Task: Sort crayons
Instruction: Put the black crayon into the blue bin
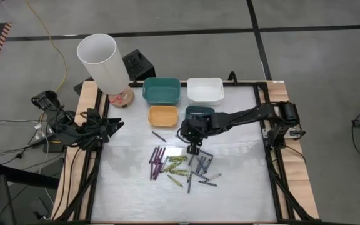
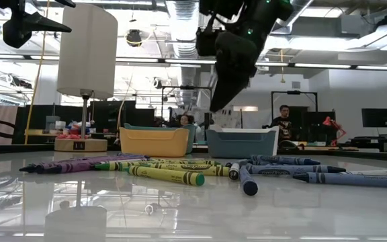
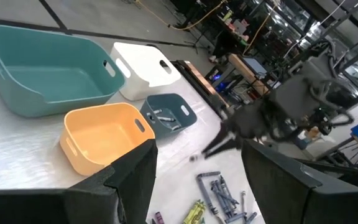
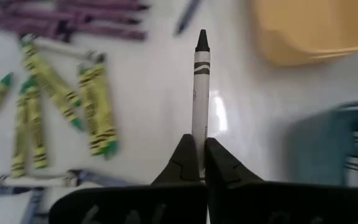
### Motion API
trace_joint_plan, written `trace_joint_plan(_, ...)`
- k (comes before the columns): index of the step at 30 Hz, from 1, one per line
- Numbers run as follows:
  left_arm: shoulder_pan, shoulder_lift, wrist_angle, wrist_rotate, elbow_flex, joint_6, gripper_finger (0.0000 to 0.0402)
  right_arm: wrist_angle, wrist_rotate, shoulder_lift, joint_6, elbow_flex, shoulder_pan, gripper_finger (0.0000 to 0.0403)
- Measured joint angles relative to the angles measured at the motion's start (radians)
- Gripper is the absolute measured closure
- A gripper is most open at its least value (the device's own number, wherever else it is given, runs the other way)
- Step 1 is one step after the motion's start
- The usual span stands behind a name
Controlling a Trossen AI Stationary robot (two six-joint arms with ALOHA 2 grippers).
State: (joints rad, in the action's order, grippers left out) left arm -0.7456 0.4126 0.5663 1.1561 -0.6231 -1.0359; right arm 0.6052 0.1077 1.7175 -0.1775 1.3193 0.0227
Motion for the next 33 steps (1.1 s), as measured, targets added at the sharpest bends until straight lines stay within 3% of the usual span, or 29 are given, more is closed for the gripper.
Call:
trace_joint_plan(15, 0.000, 0.000, 0.000, 0.001, 0.000, -0.001, 0.0176, 0.106, 0.130, -0.064, -0.023, 0.001, -0.113, 0.0401)
trace_joint_plan(27, 0.000, 0.000, 0.000, 0.004, 0.000, 0.000, 0.0176, 0.271, 0.172, -0.064, -0.043, 0.002, -0.190, 0.0401)
trace_joint_plan(33, 0.000, 0.000, 0.002, 0.012, 0.000, 0.000, 0.0176, 0.292, 0.160, -0.064, 0.084, 0.002, -0.224, 0.0401)
